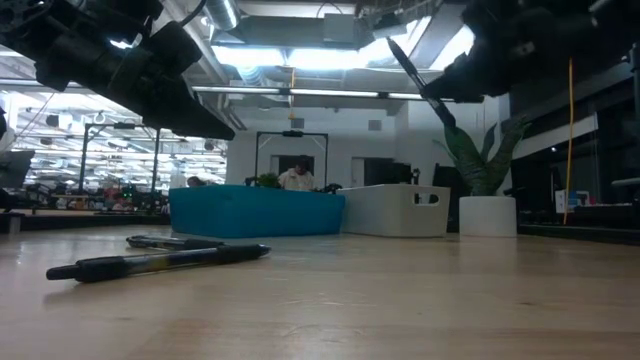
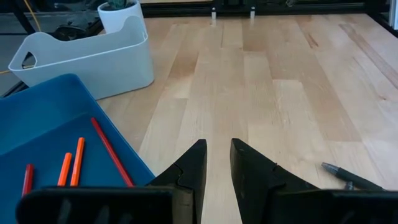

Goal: Sort pens & pencils
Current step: Put the black pen into the gray bin

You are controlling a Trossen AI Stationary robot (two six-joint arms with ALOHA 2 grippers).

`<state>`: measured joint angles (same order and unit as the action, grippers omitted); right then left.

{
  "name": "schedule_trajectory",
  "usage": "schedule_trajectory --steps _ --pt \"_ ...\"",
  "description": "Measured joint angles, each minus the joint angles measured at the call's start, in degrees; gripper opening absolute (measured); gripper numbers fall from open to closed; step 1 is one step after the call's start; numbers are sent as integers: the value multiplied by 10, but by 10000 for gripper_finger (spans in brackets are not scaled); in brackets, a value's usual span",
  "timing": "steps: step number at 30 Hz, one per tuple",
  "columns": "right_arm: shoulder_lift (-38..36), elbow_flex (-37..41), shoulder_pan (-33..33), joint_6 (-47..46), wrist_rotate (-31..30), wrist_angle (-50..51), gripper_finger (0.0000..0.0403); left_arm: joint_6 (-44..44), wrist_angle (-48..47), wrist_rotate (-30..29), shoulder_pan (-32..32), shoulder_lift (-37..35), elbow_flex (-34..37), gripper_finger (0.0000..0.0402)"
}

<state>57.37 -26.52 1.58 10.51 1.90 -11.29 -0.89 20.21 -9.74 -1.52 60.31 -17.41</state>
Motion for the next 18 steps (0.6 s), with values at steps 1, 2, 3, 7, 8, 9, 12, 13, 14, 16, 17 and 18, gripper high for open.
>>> schedule_trajectory --steps 1,2,3,7,8,9,12,13,14,16,17,18 --pt "-6 12 6 0 4 -15 25 0 0 0 0 0 0 66" --pt "-10 23 12 0 9 -28 25 1 0 0 0 0 0 66" --pt "-12 34 18 0 14 -45 25 3 0 0 0 0 0 66" --pt "-13 63 41 0 32 -94 25 15 14 -6 0 0 0 66" --pt "-13 66 47 1 33 -102 25 15 23 -13 0 0 0 66" --pt "-13 70 54 2 33 -110 25 16 31 -20 0 0 0 66" --pt "-13 78 73 11 33 -142 25 29 50 -46 0 0 0 66" --pt "-13 80 80 18 33 -154 25 33 55 -58 0 0 0 66" --pt "-13 80 87 18 33 -161 25 38 60 -73 0 0 0 66" --pt "-13 81 104 18 34 -163 25 45 64 -104 0 0 0 66" --pt "-13 81 113 18 33 -164 25 45 66 -121 0 0 0 66" --pt "-13 81 121 18 33 -165 25 45 67 -138 0 0 0 66"
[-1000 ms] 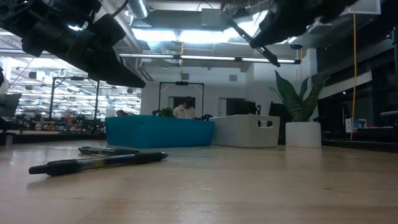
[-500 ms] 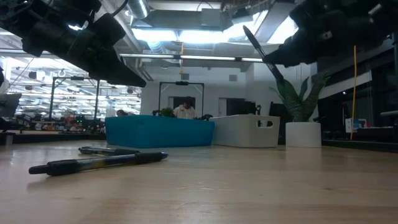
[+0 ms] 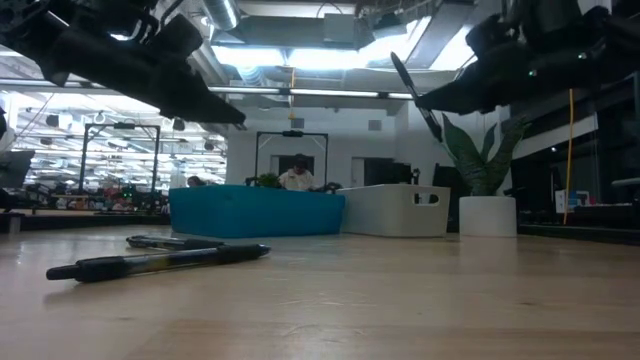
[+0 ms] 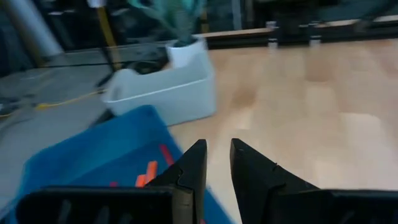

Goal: Sort pens & pencils
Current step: Put the black pen into the gray bin

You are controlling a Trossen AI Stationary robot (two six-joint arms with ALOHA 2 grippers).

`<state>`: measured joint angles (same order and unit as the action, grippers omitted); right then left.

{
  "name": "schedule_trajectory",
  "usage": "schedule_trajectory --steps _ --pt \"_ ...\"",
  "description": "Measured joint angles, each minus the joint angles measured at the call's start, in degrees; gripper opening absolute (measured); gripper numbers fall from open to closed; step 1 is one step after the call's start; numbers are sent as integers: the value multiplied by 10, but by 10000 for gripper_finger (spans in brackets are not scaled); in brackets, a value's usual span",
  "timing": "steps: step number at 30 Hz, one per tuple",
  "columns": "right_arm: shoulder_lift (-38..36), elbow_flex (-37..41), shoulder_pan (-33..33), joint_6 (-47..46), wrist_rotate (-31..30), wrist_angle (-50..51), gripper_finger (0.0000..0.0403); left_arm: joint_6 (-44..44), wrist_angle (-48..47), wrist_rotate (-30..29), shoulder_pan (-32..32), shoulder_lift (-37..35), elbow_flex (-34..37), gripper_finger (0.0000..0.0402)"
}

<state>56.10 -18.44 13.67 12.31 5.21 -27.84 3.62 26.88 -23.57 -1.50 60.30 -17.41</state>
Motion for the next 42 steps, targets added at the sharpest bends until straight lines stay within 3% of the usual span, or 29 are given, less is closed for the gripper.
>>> schedule_trajectory --steps 6,15,20,24,30,42 --pt "14 0 39 -1 -39 -24 25 0 0 -73 6 0 0 66" --pt "96 -9 85 -1 -38 -74 25 -1 3 -67 37 0 0 66" --pt "159 -52 111 0 -17 -75 25 0 3 -6 54 0 0 66" --pt "201 -89 137 -2 -2 -58 25 0 3 6 63 0 0 66" --pt "247 -145 174 -21 0 23 25 12 2 6 66 0 0 66" --pt "308 -299 221 -28 40 309 25 15 -5 25 66 0 0 66"
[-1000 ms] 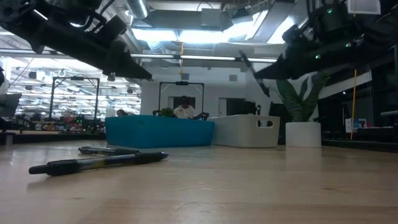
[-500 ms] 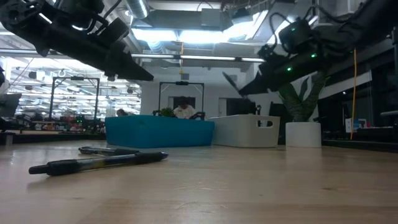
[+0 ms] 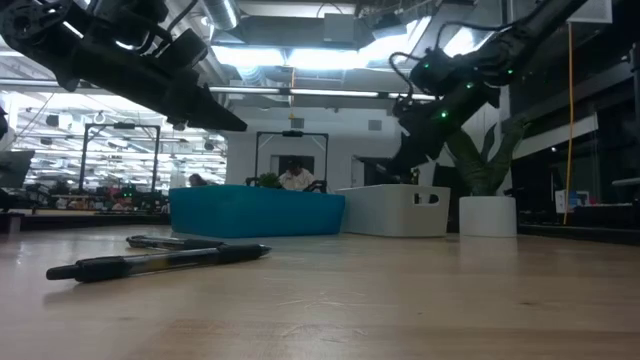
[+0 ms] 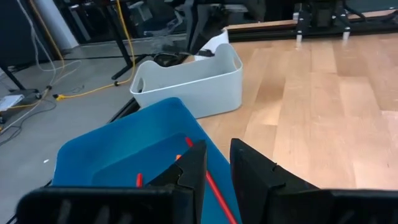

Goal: Sort pens & pencils
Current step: Put the black pen into the gray bin

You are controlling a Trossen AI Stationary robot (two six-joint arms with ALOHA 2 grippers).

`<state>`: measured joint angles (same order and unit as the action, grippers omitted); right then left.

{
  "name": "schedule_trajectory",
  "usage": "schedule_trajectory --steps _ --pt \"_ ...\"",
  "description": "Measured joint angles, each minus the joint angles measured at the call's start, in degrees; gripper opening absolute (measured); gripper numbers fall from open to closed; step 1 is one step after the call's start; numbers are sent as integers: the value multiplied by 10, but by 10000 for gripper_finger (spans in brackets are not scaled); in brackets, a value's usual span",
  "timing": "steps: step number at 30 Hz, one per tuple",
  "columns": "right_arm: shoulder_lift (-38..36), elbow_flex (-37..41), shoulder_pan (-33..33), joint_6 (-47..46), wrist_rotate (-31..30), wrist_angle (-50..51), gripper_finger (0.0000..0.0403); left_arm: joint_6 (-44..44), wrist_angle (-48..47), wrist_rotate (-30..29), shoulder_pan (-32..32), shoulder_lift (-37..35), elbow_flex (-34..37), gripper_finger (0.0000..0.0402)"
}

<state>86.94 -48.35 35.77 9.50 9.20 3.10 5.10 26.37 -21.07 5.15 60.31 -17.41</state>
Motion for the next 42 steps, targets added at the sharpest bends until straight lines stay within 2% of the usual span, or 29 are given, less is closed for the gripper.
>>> schedule_trajectory --steps 6,14,31,37,42 --pt "43 -21 11 3 14 39 25 0 -2 27 0 0 0 66" --pt "82 -22 12 13 14 43 25 -1 -2 30 0 0 0 66" --pt "87 -22 21 12 26 55 26 -1 -7 30 0 0 0 66" --pt "87 -22 21 -3 29 53 87 -1 -14 30 0 0 0 66" --pt "87 -22 21 -3 29 51 95 0 -14 30 0 0 0 66"
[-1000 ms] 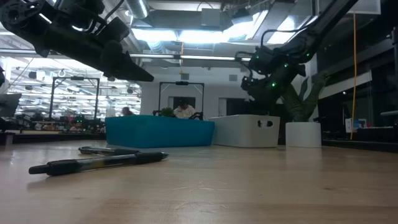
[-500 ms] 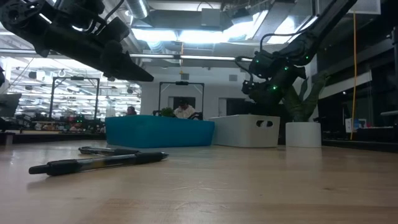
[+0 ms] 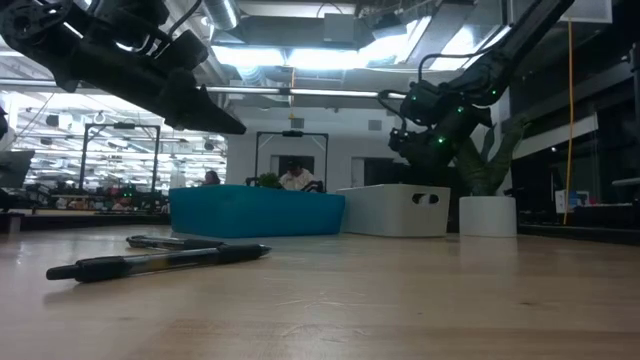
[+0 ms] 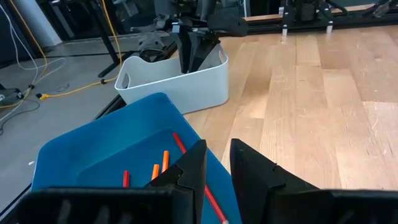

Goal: Sort pens & pencils
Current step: Put the black pen into the gray bin

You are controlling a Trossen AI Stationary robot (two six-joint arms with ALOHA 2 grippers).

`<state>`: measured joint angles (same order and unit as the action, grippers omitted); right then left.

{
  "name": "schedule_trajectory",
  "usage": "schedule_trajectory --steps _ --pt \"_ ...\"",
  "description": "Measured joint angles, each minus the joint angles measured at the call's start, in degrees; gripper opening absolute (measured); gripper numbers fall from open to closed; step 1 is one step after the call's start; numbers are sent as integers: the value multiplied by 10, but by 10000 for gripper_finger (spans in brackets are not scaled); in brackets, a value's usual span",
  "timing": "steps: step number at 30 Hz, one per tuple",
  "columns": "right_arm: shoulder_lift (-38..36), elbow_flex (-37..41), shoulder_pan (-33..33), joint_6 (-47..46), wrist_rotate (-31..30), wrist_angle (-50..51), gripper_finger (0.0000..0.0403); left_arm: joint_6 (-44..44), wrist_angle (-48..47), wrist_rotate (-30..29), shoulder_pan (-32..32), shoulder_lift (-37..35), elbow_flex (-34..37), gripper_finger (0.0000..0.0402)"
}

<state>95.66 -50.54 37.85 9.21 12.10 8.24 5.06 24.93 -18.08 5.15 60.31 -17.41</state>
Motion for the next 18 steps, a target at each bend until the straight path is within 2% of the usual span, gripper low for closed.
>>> schedule_trajectory --steps 6,12,15,18 --pt "0 -2 0 -1 0 -14 84 0 0 7 0 0 0 66" --pt "0 -52 0 -4 1 40 86 45 0 121 0 0 0 66" --pt "0 -88 -5 -17 5 76 86 45 0 134 0 0 0 66" --pt "0 -114 -15 -18 43 108 87 45 0 135 0 0 0 66"
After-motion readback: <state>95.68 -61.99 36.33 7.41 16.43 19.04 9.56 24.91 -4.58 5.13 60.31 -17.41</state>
